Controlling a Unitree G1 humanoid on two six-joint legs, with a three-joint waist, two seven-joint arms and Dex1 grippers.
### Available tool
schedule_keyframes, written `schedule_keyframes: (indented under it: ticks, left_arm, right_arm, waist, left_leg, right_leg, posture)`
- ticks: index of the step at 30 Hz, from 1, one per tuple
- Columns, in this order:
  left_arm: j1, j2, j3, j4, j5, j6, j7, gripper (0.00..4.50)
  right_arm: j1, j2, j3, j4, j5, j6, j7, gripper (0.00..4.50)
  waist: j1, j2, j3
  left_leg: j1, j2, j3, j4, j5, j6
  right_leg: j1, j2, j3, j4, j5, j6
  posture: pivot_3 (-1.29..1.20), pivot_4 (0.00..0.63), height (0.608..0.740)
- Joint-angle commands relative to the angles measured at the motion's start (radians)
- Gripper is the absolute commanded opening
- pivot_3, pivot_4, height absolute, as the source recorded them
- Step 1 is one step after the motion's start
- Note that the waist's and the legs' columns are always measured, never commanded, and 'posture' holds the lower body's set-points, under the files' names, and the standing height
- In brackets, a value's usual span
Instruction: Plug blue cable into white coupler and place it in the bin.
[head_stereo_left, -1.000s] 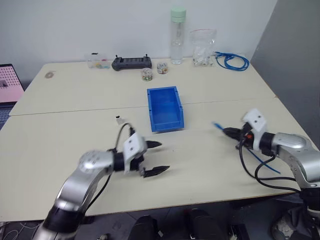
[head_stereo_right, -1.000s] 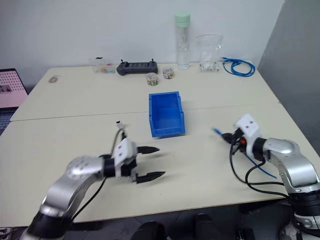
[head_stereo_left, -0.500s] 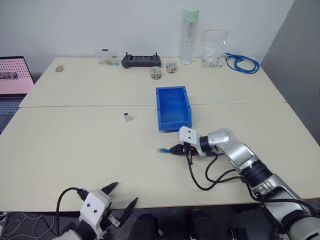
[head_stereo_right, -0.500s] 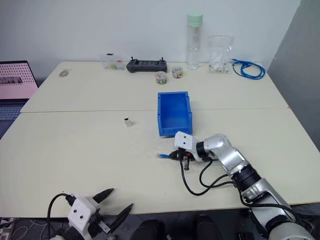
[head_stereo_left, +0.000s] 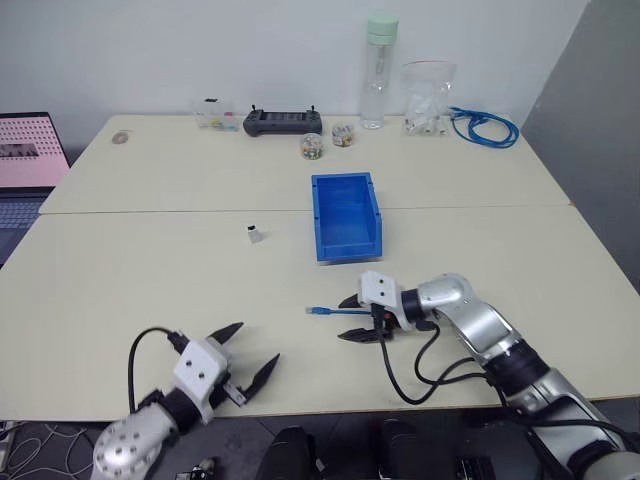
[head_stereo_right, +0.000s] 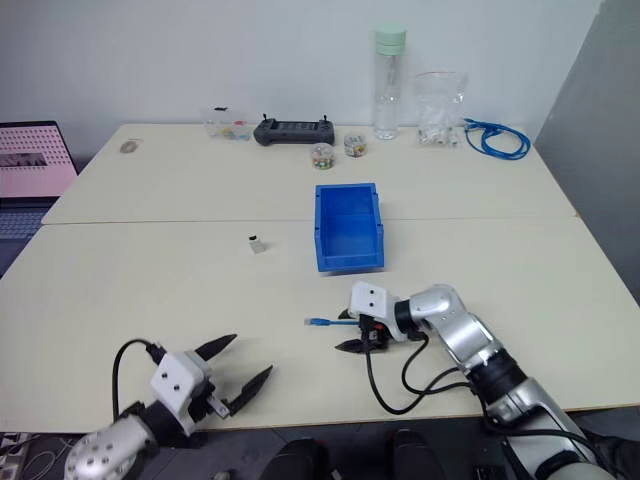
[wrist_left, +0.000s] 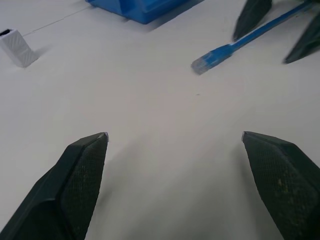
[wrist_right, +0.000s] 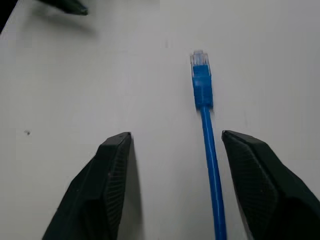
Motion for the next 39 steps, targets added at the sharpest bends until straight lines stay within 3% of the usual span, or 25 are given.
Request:
schedule_keyframes:
  ticks: [1, 5, 8, 11, 17, 22, 27, 39]
  left_arm:
    - [-0.167, 0.09, -0.058, 0.091, -0.047, -0.016, -0.171, 4.5]
    - [-0.388, 0.154, -0.163, 0.308, -0.033, -0.078, -0.378, 4.5]
    - [-0.634, 0.131, -0.28, 0.612, 0.032, -0.187, -0.542, 4.5]
    - [-0.787, 0.09, -0.347, 0.848, 0.081, -0.293, -0.61, 4.5]
    - [-0.995, -0.012, -0.4, 1.192, 0.145, -0.473, -0.647, 4.5]
    - [-1.061, -0.051, -0.436, 1.302, 0.172, -0.535, -0.719, 4.5]
    - [-1.083, -0.035, -0.439, 1.376, 0.188, -0.558, -0.768, 3.71]
    - [-1.12, -0.023, -0.44, 1.449, 0.214, -0.536, -0.756, 1.34]
  right_arm:
    - [0.076, -0.031, -0.157, -0.272, 0.096, 0.129, -0.077, 3.99]
    - [0.194, -0.066, -0.275, -0.499, 0.181, 0.273, -0.142, 3.99]
    - [0.381, -0.097, -0.366, -0.677, 0.244, 0.329, -0.183, 3.99]
    - [0.484, -0.133, -0.389, -0.755, 0.255, 0.333, -0.201, 3.99]
    - [0.52, -0.12, -0.41, -0.807, 0.282, 0.377, -0.288, 3.99]
    - [0.519, -0.129, -0.422, -0.809, 0.298, 0.394, -0.327, 3.99]
    - [0.501, -0.129, -0.421, -0.796, 0.303, 0.396, -0.351, 4.01]
    - [0.452, -0.148, -0.411, -0.748, 0.31, 0.378, -0.352, 4.01]
  waist:
    - [-0.001, 0.0, 0.0]
    - [0.0, 0.001, 0.0]
    - [-0.001, 0.001, 0.001]
    - [0.023, 0.003, -0.001]
    - [0.02, 0.009, -0.011]
    - [0.025, 0.008, -0.014]
    - [0.019, 0.008, -0.015]
    - [0.014, 0.008, -0.015]
  left_leg:
    - [0.0, 0.0, -0.001, 0.0, 0.0, 0.0]
    - [-0.001, 0.0, -0.006, 0.0, 0.0, 0.0]
    - [-0.001, -0.001, -0.007, 0.0, 0.0, 0.0]
    - [-0.003, -0.002, -0.01, 0.001, 0.0, 0.0]
    - [0.001, -0.004, -0.006, 0.002, 0.001, 0.001]
    - [0.001, -0.007, -0.009, 0.002, 0.001, 0.001]
    - [0.004, -0.01, -0.012, 0.002, 0.001, 0.001]
    - [0.013, -0.01, -0.012, -0.001, 0.001, 0.001]
  right_leg:
    - [0.0, 0.0, -0.001, 0.0, 0.0, 0.0]
    - [0.001, 0.0, -0.004, 0.001, 0.0, -0.001]
    - [0.0, 0.0, -0.005, 0.002, 0.0, -0.001]
    - [0.001, 0.002, -0.009, 0.001, 0.0, -0.001]
    - [0.004, 0.002, -0.005, 0.001, -0.002, 0.006]
    - [0.007, 0.001, -0.005, 0.0, -0.004, 0.008]
    - [0.011, 0.0, -0.006, 0.0, -0.005, 0.01]
    - [0.019, 0.0, -0.006, -0.001, -0.007, 0.01]
  posture:
    - [0.0, 0.15, 0.74]
    - [0.0, 0.15, 0.74]
    - [0.0, 0.15, 0.74]
    - [0.0, 0.15, 0.74]
    - [0.0, 0.15, 0.74]
    - [0.0, 0.15, 0.74]
    - [0.0, 0.15, 0.74]
    - [0.0, 0.15, 0.74]
